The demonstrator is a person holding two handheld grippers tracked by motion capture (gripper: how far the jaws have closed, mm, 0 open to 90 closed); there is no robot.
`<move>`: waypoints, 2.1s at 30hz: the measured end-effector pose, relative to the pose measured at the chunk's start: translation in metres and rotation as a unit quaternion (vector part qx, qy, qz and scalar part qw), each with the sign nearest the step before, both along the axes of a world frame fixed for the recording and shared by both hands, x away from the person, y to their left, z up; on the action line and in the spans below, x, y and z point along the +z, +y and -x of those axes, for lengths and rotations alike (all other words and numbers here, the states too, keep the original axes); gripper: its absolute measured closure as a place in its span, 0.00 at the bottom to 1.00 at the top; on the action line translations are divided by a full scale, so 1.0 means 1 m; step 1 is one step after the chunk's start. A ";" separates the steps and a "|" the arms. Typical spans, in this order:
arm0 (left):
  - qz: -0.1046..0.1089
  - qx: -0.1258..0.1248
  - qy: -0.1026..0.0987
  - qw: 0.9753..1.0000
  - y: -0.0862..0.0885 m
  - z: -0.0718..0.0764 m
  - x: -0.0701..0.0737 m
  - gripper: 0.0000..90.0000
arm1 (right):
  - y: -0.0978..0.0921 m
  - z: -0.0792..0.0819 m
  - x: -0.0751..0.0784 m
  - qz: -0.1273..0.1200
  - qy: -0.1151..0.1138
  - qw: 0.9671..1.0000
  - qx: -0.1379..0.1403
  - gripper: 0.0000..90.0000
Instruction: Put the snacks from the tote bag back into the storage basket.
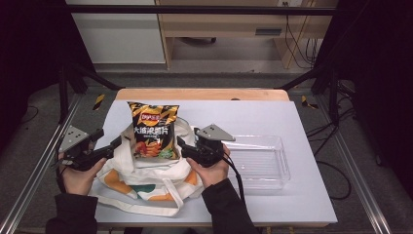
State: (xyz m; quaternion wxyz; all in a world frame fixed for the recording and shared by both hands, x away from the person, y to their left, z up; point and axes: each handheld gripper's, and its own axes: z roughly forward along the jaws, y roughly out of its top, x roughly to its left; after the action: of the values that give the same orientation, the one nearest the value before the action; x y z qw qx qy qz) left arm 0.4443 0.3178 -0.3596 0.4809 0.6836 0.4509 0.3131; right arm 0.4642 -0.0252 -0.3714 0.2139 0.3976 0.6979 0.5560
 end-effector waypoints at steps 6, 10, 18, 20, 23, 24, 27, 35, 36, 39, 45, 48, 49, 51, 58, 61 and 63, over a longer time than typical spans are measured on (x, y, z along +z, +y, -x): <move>0.003 0.005 0.000 1.000 -0.001 -0.010 0.003 0.34 | 0.004 -0.008 0.008 0.007 -0.004 1.000 -0.001 0.40; 0.003 0.008 0.003 1.000 -0.004 -0.019 0.003 0.34 | 0.006 -0.012 0.012 0.009 -0.008 1.000 -0.003 0.40; 0.002 0.009 0.004 1.000 -0.012 -0.035 0.004 0.35 | 0.015 -0.023 0.020 0.012 -0.009 1.000 -0.003 0.39; 0.003 0.010 0.005 1.000 -0.013 -0.040 0.004 0.36 | 0.018 -0.026 0.021 0.012 -0.010 1.000 -0.004 0.39; 0.005 0.010 0.006 1.000 -0.016 -0.047 0.002 0.37 | 0.021 -0.032 0.020 0.012 -0.008 1.000 -0.007 0.40; 0.006 0.011 0.007 1.000 -0.017 -0.053 0.001 0.38 | 0.024 -0.036 0.019 0.011 -0.005 1.000 -0.008 0.40; 0.007 0.014 0.009 1.000 -0.018 -0.058 0.000 0.39 | 0.028 -0.040 0.017 0.011 -0.003 1.000 -0.008 0.40; 0.001 0.013 0.014 1.000 -0.025 -0.072 -0.005 0.41 | 0.041 -0.054 0.010 0.012 0.001 1.000 -0.015 0.39; 0.001 0.013 0.014 1.000 -0.025 -0.073 -0.006 0.42 | 0.042 -0.056 0.009 0.013 0.001 1.000 -0.015 0.39; 0.004 0.010 0.013 1.000 -0.025 -0.078 -0.009 0.43 | 0.046 -0.062 0.007 0.015 0.004 1.000 -0.020 0.39; 0.005 0.007 0.025 1.000 -0.024 -0.086 -0.015 0.45 | 0.051 -0.074 0.001 0.017 0.013 0.999 -0.029 0.38; 0.007 0.002 0.029 1.000 -0.025 -0.088 -0.017 0.49 | 0.053 -0.078 -0.001 0.020 0.016 0.999 -0.030 0.38; 0.007 -0.001 0.031 0.999 -0.025 -0.089 -0.018 0.50 | 0.055 -0.082 -0.003 0.020 0.020 0.999 -0.032 0.38; 0.010 -0.006 0.036 0.999 -0.027 -0.091 -0.019 0.52 | 0.057 -0.085 -0.005 0.022 0.023 0.999 -0.034 0.38; -0.001 -0.025 0.055 0.998 -0.035 -0.093 -0.025 0.64 | 0.063 -0.092 -0.012 0.027 0.037 0.998 -0.037 0.38; -0.002 -0.027 0.064 0.998 -0.036 -0.094 -0.026 0.77 | 0.065 -0.095 -0.017 0.034 0.039 0.998 -0.031 0.39; -0.003 -0.027 0.071 0.997 -0.035 -0.094 -0.027 0.84 | 0.066 -0.095 -0.018 0.036 0.039 0.998 -0.031 0.40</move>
State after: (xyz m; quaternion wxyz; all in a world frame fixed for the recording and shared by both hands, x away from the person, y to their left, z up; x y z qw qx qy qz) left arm 0.5380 0.2830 -0.3867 0.4542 0.7176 0.4643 0.2516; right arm 0.5596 0.0409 -0.3896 0.2174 0.4329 0.7124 0.5078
